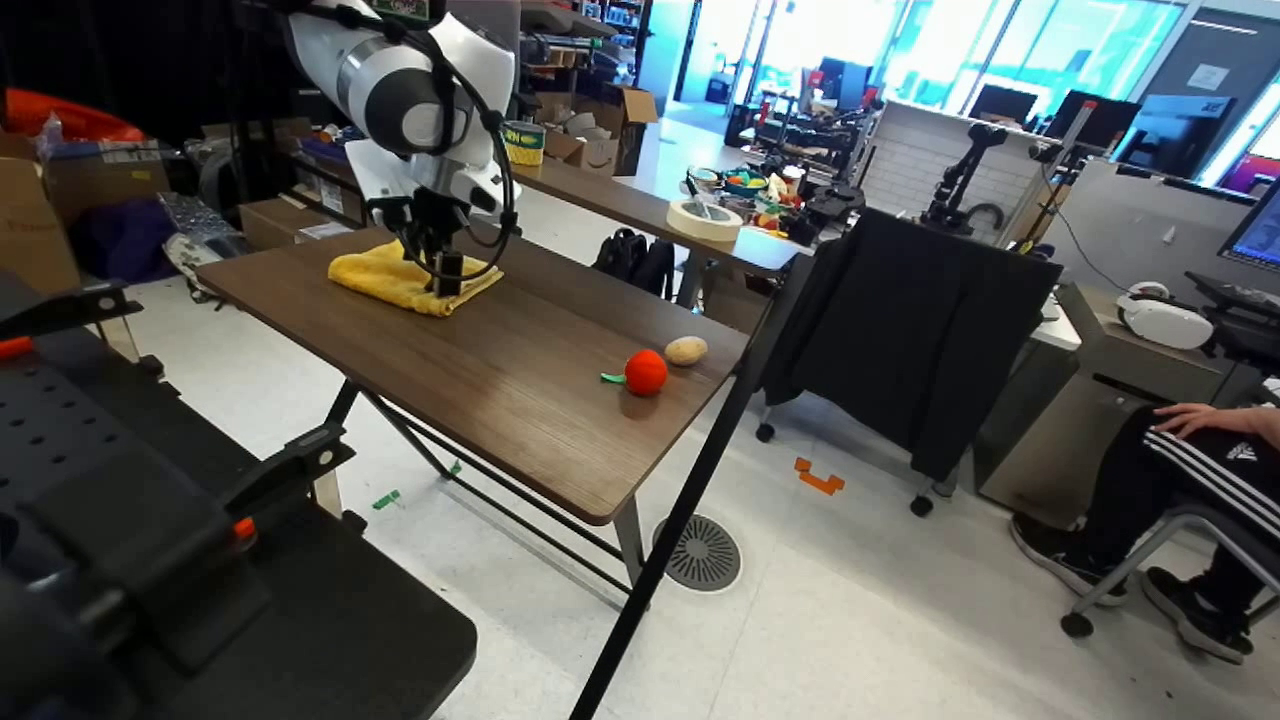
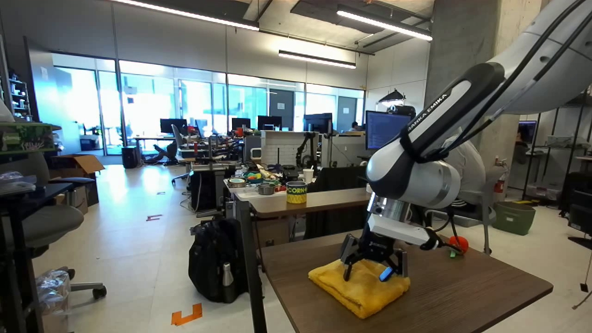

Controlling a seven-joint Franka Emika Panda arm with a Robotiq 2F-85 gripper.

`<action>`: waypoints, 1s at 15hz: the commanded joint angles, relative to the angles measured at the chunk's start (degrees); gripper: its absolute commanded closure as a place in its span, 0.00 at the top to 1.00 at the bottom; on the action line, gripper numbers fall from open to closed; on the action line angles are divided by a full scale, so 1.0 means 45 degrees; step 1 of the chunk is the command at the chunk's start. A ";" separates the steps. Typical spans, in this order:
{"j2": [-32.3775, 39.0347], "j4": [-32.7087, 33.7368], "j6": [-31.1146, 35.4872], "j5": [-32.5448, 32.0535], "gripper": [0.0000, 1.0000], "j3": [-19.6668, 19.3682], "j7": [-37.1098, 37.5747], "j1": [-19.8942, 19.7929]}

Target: Use the yellow towel to wipe the table

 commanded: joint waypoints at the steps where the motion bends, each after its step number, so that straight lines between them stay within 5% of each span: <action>1: 0.0043 0.0083 -0.0054 0.0031 1.00 -0.0043 -0.0007 0.0013; 5: 0.0797 0.0904 0.0369 0.0031 1.00 -0.0765 0.0582 -0.0143; 12: 0.1833 0.2844 0.1514 0.0487 1.00 -0.2059 0.2526 -0.1664; 15: 0.2294 0.3441 0.1594 0.0271 1.00 -0.2423 0.3254 -0.1521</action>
